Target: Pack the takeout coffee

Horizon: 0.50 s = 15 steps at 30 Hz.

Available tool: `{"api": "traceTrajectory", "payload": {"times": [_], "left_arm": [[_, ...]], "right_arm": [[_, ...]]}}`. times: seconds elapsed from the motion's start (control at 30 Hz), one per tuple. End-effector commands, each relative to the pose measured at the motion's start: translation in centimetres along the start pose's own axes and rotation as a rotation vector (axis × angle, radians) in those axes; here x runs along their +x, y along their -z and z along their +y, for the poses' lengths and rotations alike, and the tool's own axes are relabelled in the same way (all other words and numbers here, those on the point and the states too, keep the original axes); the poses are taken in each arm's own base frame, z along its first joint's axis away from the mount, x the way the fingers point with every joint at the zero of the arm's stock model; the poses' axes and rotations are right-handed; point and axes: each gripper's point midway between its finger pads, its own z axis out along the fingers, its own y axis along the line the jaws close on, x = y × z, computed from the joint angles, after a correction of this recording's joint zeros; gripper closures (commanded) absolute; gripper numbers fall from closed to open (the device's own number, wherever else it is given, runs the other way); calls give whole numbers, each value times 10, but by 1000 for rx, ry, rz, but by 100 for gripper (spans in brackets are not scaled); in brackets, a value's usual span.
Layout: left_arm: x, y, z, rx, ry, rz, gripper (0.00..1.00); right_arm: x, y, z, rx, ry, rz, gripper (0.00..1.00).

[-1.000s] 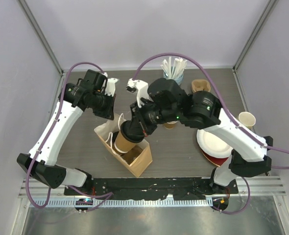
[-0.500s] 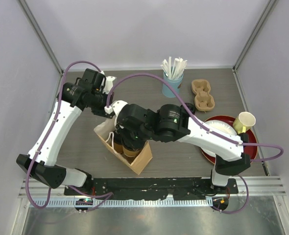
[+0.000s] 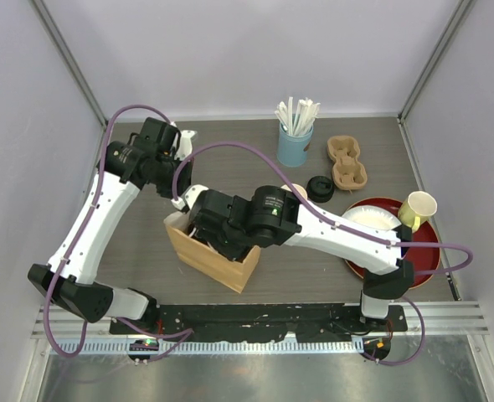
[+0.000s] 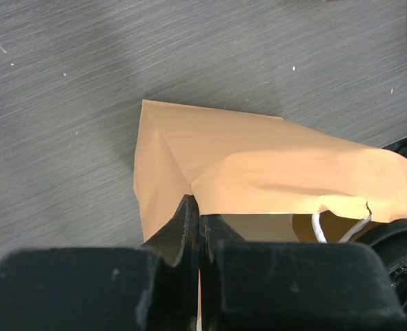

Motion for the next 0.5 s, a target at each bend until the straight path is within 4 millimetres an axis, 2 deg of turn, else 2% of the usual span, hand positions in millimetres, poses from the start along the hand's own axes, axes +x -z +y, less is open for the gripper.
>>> {"api": "traceTrajectory", "payload": {"times": [0.0,0.13,0.2,0.33,0.4,0.47], "left_arm": [[1,7,-1,10,22,-32,100],[0,8,0,10,22,-40,100],[0,8,6,-16,17,-42,100],[-1,6,7,-22,12,-40,100],[-1,5,8,-23,10,-42,100],[-2,5,8,-24,13,-41,100]], "right_arm": [[-7,28,4,-36,27,-90,99],[8,36,9,-69,57,-84,99],[9,41,8,-74,57,-94,99],[0,67,6,-108,48,-175,99],[0,72,7,-115,55,-180,99],[5,68,15,-142,86,-156,99]]}}
